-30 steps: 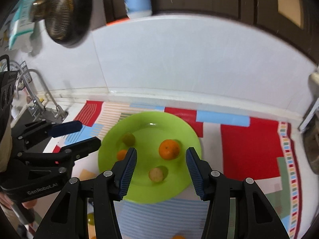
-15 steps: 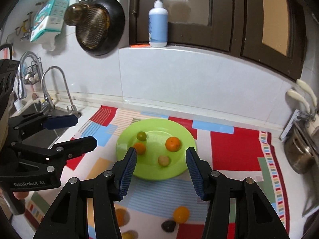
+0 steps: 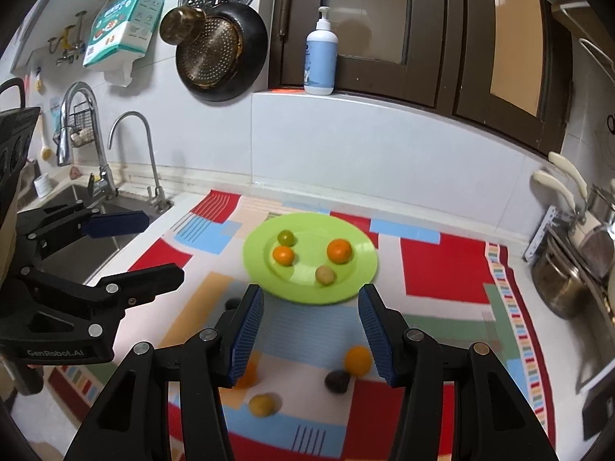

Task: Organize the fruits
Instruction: 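Lift both open tools away from the plate toward the remaining fruits, then close the left tool on the stemmed orange while the right tool grasps a pale yellow fruit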

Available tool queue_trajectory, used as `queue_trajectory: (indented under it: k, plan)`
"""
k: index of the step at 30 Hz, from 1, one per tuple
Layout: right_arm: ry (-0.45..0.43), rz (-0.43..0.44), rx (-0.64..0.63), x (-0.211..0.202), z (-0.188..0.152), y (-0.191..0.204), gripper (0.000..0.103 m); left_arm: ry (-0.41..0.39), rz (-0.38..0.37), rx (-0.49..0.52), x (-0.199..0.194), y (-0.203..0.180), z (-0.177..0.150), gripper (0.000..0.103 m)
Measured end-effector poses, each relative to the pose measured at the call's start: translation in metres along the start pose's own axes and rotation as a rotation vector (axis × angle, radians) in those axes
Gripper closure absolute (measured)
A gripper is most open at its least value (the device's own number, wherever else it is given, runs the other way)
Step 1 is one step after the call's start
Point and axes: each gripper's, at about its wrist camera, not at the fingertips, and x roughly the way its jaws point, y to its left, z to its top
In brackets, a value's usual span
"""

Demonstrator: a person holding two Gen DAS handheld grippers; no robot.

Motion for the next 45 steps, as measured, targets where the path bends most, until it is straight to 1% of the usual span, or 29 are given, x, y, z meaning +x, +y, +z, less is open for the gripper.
queue_trajectory:
  k: [6,12,18,25,29,32,35,37,41,43,45]
  plan:
    - [0.002,0.003,-0.027,-0.009,-0.020,0.012,0.051,-0.008,-0.040,0.041,-0.002,-0.007,-0.019,0.036]
    - [0.028,0.005,-0.076,-0.010,-0.037,0.021,0.051,-0.003,-0.074,0.102,0.002,-0.016,-0.033,0.036]
    - [0.082,0.044,-0.099,-0.002,-0.052,0.027,0.051,0.036,-0.116,0.176,0.017,-0.023,-0.047,0.037]
    - [0.166,0.089,-0.140,0.021,-0.071,0.033,0.051,0.087,-0.159,0.263,0.042,-0.029,-0.059,0.037]
    - [0.223,0.111,-0.131,0.037,-0.082,0.030,0.051,0.117,-0.182,0.290,0.057,-0.032,-0.066,0.037]
    - [0.239,0.118,-0.130,0.045,-0.088,0.028,0.051,0.136,-0.201,0.310,0.067,-0.034,-0.071,0.037]
    - [0.245,0.130,-0.134,0.052,-0.092,0.028,0.051,0.158,-0.215,0.320,0.077,-0.035,-0.074,0.040]
    - [0.254,0.145,-0.129,0.057,-0.093,0.027,0.054,0.171,-0.225,0.313,0.083,-0.034,-0.075,0.040]
    - [0.258,0.164,-0.121,0.066,-0.096,0.026,0.056,0.202,-0.245,0.295,0.095,-0.032,-0.076,0.044]
    - [0.270,0.182,-0.108,0.070,-0.098,0.025,0.060,0.203,-0.247,0.293,0.098,-0.033,-0.076,0.044]
    - [0.279,0.196,-0.093,0.075,-0.100,0.024,0.062,0.204,-0.248,0.286,0.101,-0.032,-0.075,0.045]
